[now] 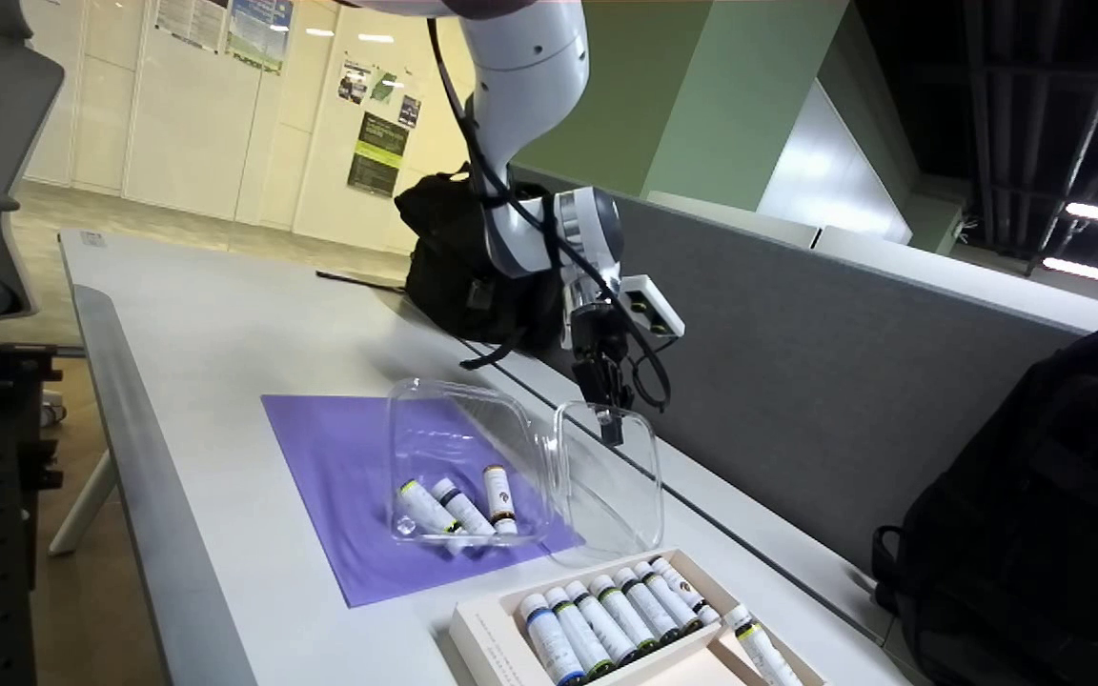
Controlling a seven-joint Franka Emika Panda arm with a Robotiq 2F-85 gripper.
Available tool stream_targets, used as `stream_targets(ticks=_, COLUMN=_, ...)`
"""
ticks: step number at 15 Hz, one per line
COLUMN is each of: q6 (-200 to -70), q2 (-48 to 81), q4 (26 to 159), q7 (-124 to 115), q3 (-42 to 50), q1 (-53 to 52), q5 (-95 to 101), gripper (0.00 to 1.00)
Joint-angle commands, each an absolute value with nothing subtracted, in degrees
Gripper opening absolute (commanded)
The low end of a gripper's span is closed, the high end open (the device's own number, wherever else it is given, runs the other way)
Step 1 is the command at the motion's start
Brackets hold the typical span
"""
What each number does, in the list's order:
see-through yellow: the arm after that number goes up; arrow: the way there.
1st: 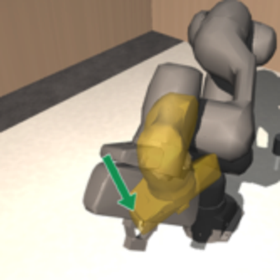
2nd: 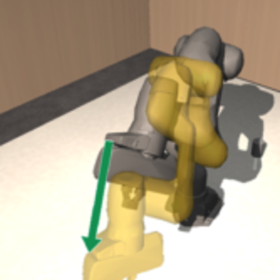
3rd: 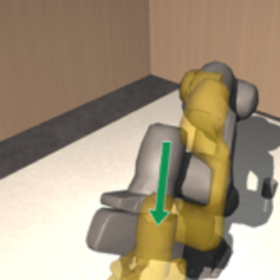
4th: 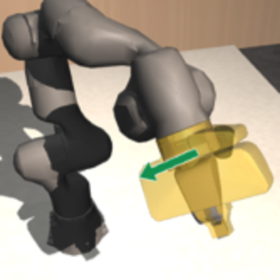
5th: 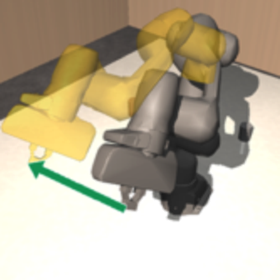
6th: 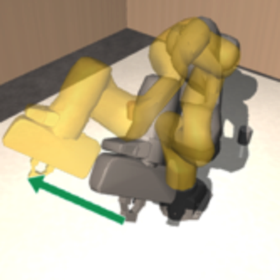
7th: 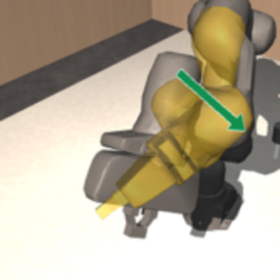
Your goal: Close the lid on the clear container
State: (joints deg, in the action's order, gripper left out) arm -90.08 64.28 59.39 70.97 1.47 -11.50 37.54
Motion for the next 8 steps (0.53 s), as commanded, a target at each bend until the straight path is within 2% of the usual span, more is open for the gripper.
stream_targets(ticks=1, q6=-88.8, q2=66.8, q4=53.9, q7=71.2, q3=2.0, q1=-11.6, q5=38.1, gripper=0.0)
stream_targets(ticks=8, q6=-78.1, q2=68.9, q4=47.7, q7=73.4, q3=2.1, q1=-12.0, q5=36.3, gripper=0.0)
